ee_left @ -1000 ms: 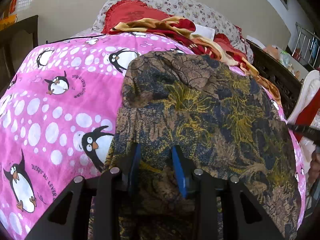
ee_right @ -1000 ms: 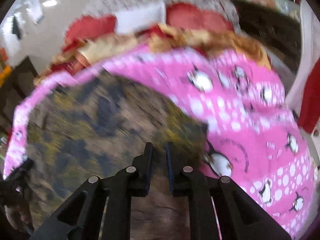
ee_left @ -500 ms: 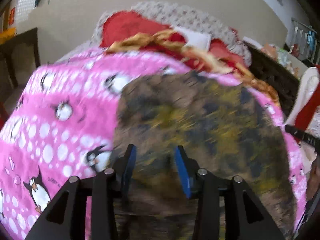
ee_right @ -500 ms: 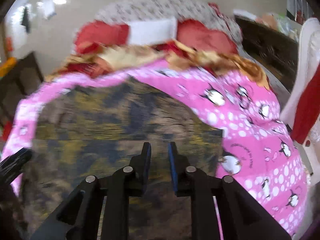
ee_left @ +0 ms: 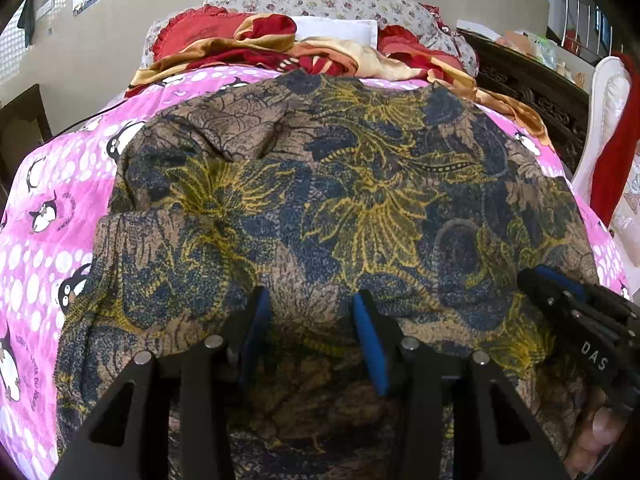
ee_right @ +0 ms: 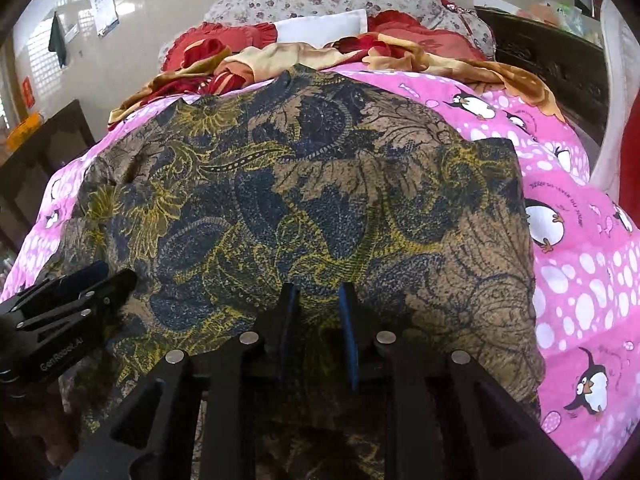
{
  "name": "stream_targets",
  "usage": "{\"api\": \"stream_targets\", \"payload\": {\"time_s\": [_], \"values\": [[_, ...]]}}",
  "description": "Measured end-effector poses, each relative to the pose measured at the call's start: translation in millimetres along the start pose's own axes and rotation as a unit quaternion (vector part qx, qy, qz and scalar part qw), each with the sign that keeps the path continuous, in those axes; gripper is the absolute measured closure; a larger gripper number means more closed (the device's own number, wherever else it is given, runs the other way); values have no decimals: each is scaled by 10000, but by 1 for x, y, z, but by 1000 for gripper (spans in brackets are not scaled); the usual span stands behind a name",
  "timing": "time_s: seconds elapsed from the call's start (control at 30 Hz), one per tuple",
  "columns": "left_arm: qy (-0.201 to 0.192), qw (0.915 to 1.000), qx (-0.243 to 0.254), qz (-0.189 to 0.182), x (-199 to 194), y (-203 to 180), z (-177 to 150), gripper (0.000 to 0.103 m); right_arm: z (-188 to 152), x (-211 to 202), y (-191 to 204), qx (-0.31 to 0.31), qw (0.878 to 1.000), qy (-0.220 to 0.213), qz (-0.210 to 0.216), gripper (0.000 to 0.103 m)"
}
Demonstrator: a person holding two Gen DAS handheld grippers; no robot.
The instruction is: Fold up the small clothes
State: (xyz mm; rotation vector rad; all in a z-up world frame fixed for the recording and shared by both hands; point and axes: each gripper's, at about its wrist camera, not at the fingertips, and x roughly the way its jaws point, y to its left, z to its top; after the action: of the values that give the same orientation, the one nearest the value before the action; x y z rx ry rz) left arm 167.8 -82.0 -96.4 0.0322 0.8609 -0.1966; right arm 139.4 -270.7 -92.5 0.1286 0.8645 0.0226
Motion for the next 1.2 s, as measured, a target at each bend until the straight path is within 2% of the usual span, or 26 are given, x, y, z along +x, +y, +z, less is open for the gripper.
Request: {"api": "stream_targets", "payload": {"time_s": [0.17, 0.67, 0.83, 0.97, 1.07, 1.1, 1.2], "values": [[-19, 9999, 86, 117, 0, -1, -1, 57, 0, -2, -1, -5, 10000, -41, 18, 77], [-22, 9999, 69, 103, -1, 0, -1, 57, -1, -3, 5, -112, 9998, -60, -124, 77], [-1, 9999, 79, 111, -1, 0, -1, 57, -3, -12, 7, -97, 9993, 256, -241, 75], [141, 9988, 437, 179, -15, -2, -2, 56, -17, -37, 11, -201, 9984, 431, -320, 74], [24, 9994, 357, -43, -43, 17, -12, 54, -36, -67, 8, -178, 9992, 314, -176, 74], [41, 9996, 281, -85, -50, 27, -19, 48, -42, -72, 7, -151, 9993, 311, -133, 74], [331, 9994, -22, -133, -48, 53, -36, 47, -63, -72, -2, 22, 9981, 618, 70, 74]]}}
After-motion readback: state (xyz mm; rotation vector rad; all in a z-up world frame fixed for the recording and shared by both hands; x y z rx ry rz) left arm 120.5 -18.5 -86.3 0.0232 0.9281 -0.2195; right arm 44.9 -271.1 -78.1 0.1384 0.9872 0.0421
